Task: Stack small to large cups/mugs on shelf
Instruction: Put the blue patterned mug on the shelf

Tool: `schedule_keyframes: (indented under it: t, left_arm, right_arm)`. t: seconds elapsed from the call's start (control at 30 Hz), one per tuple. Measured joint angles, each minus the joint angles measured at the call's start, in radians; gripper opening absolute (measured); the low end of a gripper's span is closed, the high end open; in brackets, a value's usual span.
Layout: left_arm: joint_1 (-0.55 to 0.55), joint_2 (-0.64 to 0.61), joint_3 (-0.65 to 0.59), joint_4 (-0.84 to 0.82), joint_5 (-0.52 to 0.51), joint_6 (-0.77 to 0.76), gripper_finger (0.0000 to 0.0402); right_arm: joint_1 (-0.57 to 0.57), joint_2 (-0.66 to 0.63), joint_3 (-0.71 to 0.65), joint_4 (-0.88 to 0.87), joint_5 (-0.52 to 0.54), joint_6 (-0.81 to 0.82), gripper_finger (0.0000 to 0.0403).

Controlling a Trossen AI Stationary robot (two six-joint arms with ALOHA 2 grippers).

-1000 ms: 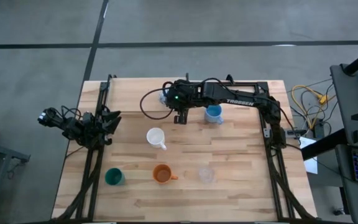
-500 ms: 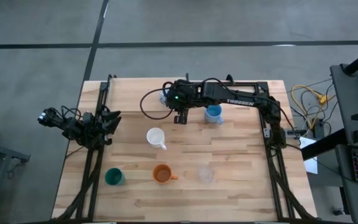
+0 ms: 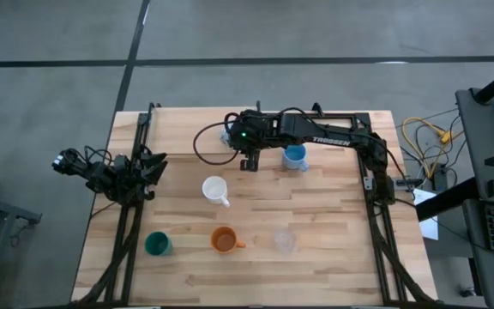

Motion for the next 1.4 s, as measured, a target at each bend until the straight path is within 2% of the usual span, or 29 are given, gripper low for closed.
schedule_keyframes:
  t: [0.63, 1.4]
  left_arm:
    - [0.000, 0.000, 0.000, 0.000, 0.000, 0.000, 0.0122]
    - [0.000, 0.000, 0.000, 0.000, 0.000, 0.000, 0.0122]
  right_arm:
    - [0.000, 0.000, 0.000, 0.002, 0.000, -0.003, 0.0039]
    - [0.000, -0.003, 0.000, 0.005, 0.009, -0.019, 0.0106]
